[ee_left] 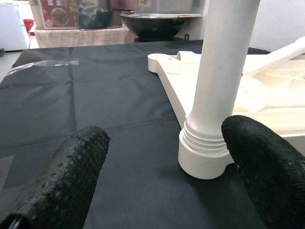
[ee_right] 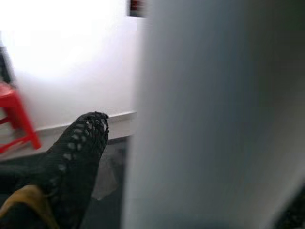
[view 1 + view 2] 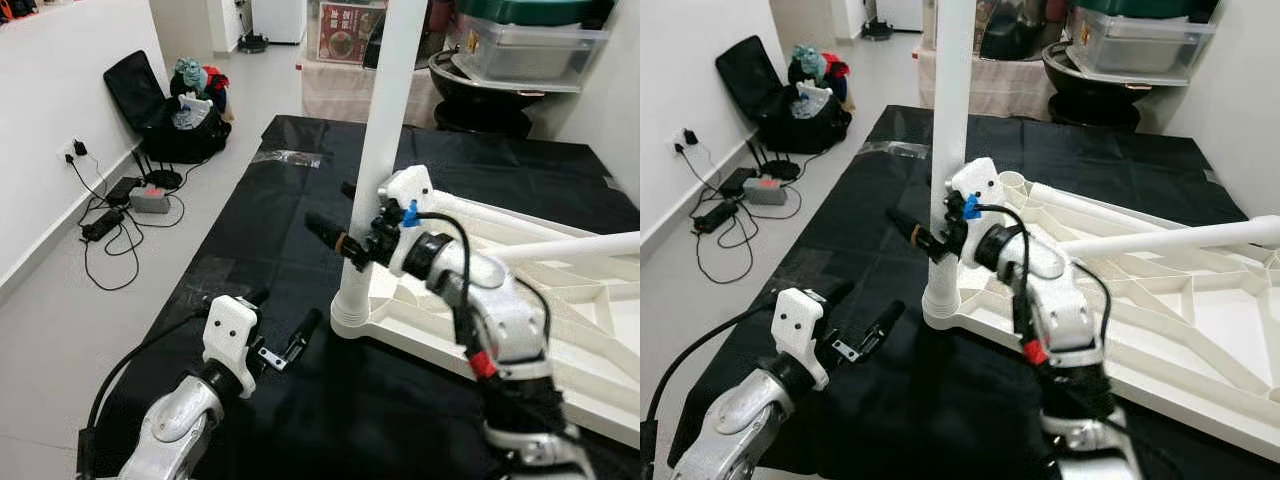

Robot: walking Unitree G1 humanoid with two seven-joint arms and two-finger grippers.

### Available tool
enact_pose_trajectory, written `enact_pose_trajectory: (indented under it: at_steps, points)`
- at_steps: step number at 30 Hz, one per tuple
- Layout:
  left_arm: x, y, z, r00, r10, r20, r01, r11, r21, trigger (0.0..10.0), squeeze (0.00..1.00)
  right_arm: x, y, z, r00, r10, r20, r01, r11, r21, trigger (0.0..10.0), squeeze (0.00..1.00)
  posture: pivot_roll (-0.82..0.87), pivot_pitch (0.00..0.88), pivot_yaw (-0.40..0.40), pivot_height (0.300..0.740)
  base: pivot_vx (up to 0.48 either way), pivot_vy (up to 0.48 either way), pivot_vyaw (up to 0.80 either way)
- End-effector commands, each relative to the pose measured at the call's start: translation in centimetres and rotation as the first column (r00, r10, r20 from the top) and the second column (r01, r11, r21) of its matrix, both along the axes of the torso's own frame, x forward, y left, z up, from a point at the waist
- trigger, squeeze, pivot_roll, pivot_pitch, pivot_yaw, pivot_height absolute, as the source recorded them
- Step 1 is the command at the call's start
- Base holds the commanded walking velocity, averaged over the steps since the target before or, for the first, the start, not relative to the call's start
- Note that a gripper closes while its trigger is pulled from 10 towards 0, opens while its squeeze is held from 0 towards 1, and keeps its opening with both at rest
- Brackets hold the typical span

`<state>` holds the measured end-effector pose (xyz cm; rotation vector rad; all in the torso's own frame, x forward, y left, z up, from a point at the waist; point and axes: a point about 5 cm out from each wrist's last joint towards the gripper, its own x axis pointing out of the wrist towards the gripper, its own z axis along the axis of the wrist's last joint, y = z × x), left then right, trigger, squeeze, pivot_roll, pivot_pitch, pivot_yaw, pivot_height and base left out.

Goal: Building children table

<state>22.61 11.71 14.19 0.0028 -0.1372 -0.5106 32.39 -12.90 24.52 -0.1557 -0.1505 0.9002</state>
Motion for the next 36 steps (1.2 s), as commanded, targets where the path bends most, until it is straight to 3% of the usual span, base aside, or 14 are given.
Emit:
enact_pose_trajectory:
  at_steps: [1, 5, 6, 8, 9, 10, 11, 24, 27, 28, 29, 30, 31, 36]
  points:
    - [-0.8, -0.1, 0.2, 1.000, -0.007, -0.010, 0.007, 1.000, 0.005, 10.0, 0.00, -0.1, -0.5, 0.8, 0.988, 0.154, 0.001, -0.154, 0.988, -0.010, 10.0, 1.00, 0.03, 0.134, -0.046, 0.740, 0.000, 0.000, 0.00]
    - [-1.1, -0.2, 0.4, 1.000, -0.012, -0.013, 0.012, 1.000, 0.003, 10.0, 0.00, 0.0, -1.0, 1.0, 0.975, 0.219, -0.029, -0.220, 0.975, -0.015, 10.0, 1.00, 0.04, 0.138, -0.047, 0.740, 0.000, 0.000, 0.00]
    - [-1.3, -0.2, 0.5, 1.000, -0.016, -0.015, 0.016, 1.000, 0.002, 10.0, 0.00, 0.2, -1.3, 1.1, 0.965, 0.259, -0.044, -0.260, 0.965, -0.016, 10.0, 0.00, 0.05, 0.154, -0.047, 0.740, 0.000, 0.000, 0.00]
    - [-1.3, -0.2, 0.5, 1.000, -0.016, -0.015, 0.016, 1.000, 0.002, 10.0, 0.00, 0.2, -1.3, 1.1, 0.965, 0.259, -0.044, -0.260, 0.965, -0.016, 10.0, 0.00, 0.05, 0.154, -0.047, 0.740, 0.000, 0.000, 0.00]
    - [-1.5, -0.3, 0.5, 1.000, -0.018, -0.018, 0.018, 1.000, 0.000, 10.0, 0.00, 0.6, -1.5, 1.3, 0.956, 0.288, -0.052, -0.289, 0.957, 0.000, 8.7, 0.00, 0.04, 0.161, -0.047, 0.740, 0.000, 0.000, 0.00]
    - [-1.5, -0.3, 0.5, 1.000, -0.018, -0.018, 0.018, 1.000, 0.000, 10.0, 0.00, 0.6, -1.5, 1.3, 0.956, 0.288, -0.052, -0.289, 0.957, 0.000, 8.7, 0.00, 0.04, 0.161, -0.047, 0.740, 0.000, 0.000, 0.00]
    - [-1.7, -0.4, 0.6, 1.000, -0.019, -0.020, 0.019, 1.000, -0.001, 10.0, 0.00, 0.8, -1.7, 1.4, 0.946, 0.318, -0.059, -0.318, 0.948, 0.013, 0.0, 0.00, 0.04, 0.162, -0.050, 0.740, 0.000, 0.000, 0.00]
    - [-1.2, -0.4, 0.2, 0.999, -0.014, -0.030, 0.014, 1.000, -0.007, 10.0, 0.00, -0.8, -2.5, 1.0, 0.949, 0.309, -0.068, -0.305, 0.950, 0.067, 0.0, 0.00, -0.01, 0.089, -0.065, 0.740, 0.000, 0.000, 0.00]
    - [-0.5, -0.3, -0.2, 0.999, -0.009, -0.032, 0.009, 1.000, -0.002, 10.0, 0.00, -1.7, -1.8, 0.0, 0.981, 0.168, -0.098, -0.159, 0.983, 0.088, 0.0, 0.00, -0.02, 0.048, -0.068, 0.740, 0.000, 0.000, 0.00]
    - [-0.2, -0.1, -0.3, 0.999, -0.004, -0.033, 0.004, 1.000, 0.001, 10.0, 0.00, -1.3, -1.2, -0.8, 0.992, -0.087, -0.088, 0.091, 0.995, 0.039, 0.0, 0.00, -0.02, 0.039, -0.063, 0.740, 0.000, 0.000, 0.00]
    - [0.2, 0.0, -0.5, 0.999, 0.002, -0.034, -0.002, 1.000, 0.003, 10.0, 0.00, -1.1, -2.6, -1.6, 0.841, -0.531, -0.102, 0.538, 0.840, 0.063, 0.0, 0.00, -0.04, 0.018, -0.060, 0.740, 0.000, 0.000, 0.00]
    - [0.2, 0.0, -0.5, 0.999, 0.002, -0.034, -0.002, 1.000, 0.003, 10.0, 0.00, -1.1, -2.6, -1.6, 0.841, -0.531, -0.102, 0.538, 0.840, 0.063, 0.0, 0.00, -0.04, 0.018, -0.060, 0.740, 0.000, 0.000, 0.00]
    - [0.4, 0.0, -0.6, 0.999, 0.005, -0.034, -0.005, 1.000, 0.005, 10.0, 0.00, -1.8, -2.3, -2.6, 0.735, -0.667, -0.117, 0.676, 0.735, 0.055, 0.0, 0.00, -0.04, 0.013, -0.060, 0.740, 0.000, 0.000, 0.00]
    - [0.7, 0.1, -0.8, 0.999, 0.007, -0.036, -0.007, 1.000, 0.007, 10.0, 0.00, -2.5, -1.3, -3.4, 0.694, -0.705, -0.144, 0.718, 0.694, 0.061, 0.0, 0.00, -0.03, 0.001, -0.050, 0.740, 0.000, 0.000, 0.00]
